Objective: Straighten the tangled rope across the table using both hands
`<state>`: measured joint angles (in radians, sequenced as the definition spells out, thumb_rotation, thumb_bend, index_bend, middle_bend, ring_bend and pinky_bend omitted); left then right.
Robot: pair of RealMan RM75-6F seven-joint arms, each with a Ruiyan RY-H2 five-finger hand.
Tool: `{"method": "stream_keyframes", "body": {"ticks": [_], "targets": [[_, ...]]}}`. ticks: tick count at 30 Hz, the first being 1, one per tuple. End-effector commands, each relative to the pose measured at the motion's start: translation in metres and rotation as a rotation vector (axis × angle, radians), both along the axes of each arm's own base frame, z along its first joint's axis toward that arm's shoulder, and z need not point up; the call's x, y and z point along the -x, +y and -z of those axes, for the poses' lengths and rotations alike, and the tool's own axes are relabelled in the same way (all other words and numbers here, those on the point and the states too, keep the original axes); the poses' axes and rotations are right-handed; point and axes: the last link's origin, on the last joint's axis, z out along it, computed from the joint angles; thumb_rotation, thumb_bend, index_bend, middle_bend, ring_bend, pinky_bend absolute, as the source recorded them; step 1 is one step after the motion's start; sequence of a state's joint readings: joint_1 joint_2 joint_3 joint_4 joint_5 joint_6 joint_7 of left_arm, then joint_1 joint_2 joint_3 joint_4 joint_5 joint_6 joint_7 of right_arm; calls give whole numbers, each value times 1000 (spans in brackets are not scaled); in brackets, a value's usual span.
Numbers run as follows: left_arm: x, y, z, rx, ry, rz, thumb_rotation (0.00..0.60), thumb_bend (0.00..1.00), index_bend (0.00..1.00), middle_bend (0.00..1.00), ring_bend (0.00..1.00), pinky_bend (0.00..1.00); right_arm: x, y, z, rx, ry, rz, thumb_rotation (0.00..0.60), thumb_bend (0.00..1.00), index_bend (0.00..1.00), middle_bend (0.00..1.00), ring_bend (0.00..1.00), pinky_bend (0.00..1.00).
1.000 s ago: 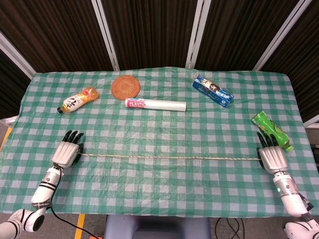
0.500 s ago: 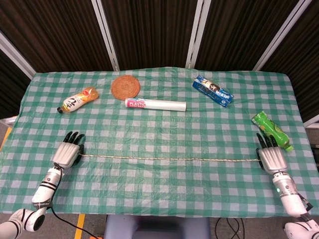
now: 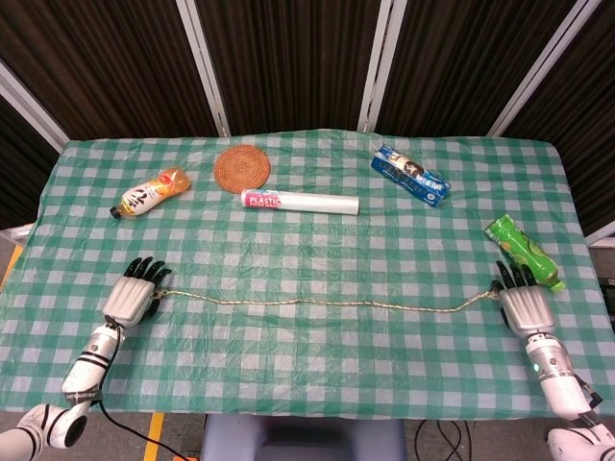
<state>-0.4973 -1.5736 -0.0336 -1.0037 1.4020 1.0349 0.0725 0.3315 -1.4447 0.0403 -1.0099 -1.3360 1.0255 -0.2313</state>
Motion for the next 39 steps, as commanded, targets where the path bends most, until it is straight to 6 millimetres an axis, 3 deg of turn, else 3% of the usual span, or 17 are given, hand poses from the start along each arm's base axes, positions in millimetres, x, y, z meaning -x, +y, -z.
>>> {"method": "stream_keyframes", "body": {"ticks": [1, 6, 15, 24, 28, 31, 39], "targets": [[0, -1, -3, -8, -8, -2, 600, 469, 57, 93, 0, 102, 0, 1, -1, 1, -2, 4, 600, 472, 303, 45, 0, 0], [-3, -6, -16, -38, -51, 4, 600, 443, 2, 70, 0, 103, -3, 4, -6, 18, -22, -3, 600, 435, 227, 22, 0, 0], [-4, -26, -49, -95, -99, 23, 600, 440, 0, 50, 0, 108, -17, 20, -22, 63, -89, -47, 600, 428, 109, 0, 0, 0], [-2, -37, -58, -78, -101, -4, 600, 440, 0, 50, 0, 108, -13, 27, -22, 26, -71, 13, 600, 427, 105, 0, 0, 0], [-2, -37, -60, -85, -100, -3, 600, 440, 0, 46, 0, 109, -9, 28, -22, 5, -66, 60, 600, 376, 13, 0, 0, 0], [-3, -40, -66, -103, -120, 4, 600, 441, 0, 8, 0, 109, -12, 29, -27, 35, -90, 50, 600, 327, 0, 0, 0, 0], [0, -81, -101, -190, -196, 44, 600, 434, 0, 0, 0, 95, -30, 53, -52, 162, -184, -66, 600, 313, 0, 0, 0, 0]]}}
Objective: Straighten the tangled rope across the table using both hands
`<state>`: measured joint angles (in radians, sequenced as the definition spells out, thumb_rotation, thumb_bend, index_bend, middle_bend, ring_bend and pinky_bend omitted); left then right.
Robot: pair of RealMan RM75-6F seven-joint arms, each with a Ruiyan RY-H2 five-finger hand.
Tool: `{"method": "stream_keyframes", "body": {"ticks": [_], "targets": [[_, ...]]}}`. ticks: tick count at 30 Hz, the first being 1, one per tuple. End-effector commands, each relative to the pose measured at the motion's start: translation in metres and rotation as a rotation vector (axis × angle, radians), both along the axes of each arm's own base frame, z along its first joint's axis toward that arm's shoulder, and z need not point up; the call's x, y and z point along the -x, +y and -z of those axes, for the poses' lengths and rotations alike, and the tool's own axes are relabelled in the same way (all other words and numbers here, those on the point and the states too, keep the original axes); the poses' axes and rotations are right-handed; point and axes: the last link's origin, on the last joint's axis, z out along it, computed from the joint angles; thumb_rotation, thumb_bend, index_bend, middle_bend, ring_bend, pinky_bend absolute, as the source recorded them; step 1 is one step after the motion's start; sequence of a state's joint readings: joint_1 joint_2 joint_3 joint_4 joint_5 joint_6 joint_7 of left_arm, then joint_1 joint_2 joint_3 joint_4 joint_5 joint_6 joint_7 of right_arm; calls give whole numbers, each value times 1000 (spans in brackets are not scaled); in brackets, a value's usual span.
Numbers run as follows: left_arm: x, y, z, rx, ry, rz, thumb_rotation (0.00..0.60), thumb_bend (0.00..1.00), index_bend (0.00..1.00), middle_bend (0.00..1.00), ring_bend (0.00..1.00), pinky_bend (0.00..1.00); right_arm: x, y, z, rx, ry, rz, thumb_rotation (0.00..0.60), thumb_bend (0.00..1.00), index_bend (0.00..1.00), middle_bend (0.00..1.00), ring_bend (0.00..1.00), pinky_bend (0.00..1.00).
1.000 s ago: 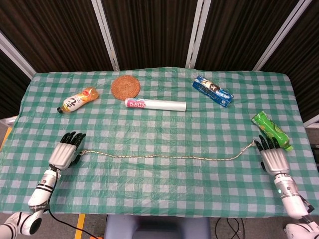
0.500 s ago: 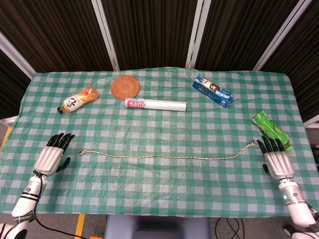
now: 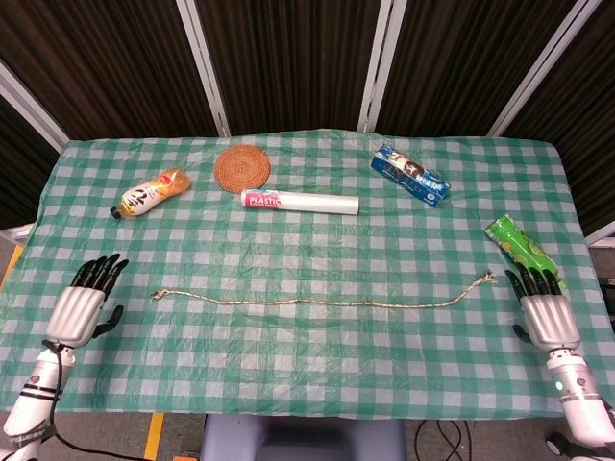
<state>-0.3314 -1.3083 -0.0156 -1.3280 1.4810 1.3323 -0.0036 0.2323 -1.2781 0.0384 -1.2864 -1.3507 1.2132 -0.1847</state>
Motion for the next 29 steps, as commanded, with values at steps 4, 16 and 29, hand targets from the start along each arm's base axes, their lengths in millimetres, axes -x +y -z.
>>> {"method": "stream_keyframes", "body": {"ticks": [4, 16, 29], "targets": [[8, -50, -30, -62, -52, -20, 600, 435, 0, 0, 0, 72, -20, 32, -21, 101, -73, -91, 600, 313, 0, 0, 0, 0], [22, -92, -53, -131, -53, -101, 600, 431, 0, 0, 0, 47, -32, 63, -30, 175, -115, -127, 600, 313, 0, 0, 0, 0], [22, -92, -54, -157, -36, -101, 600, 420, 0, 0, 0, 47, -30, 61, -24, 136, -107, -106, 600, 313, 0, 0, 0, 0]]}}
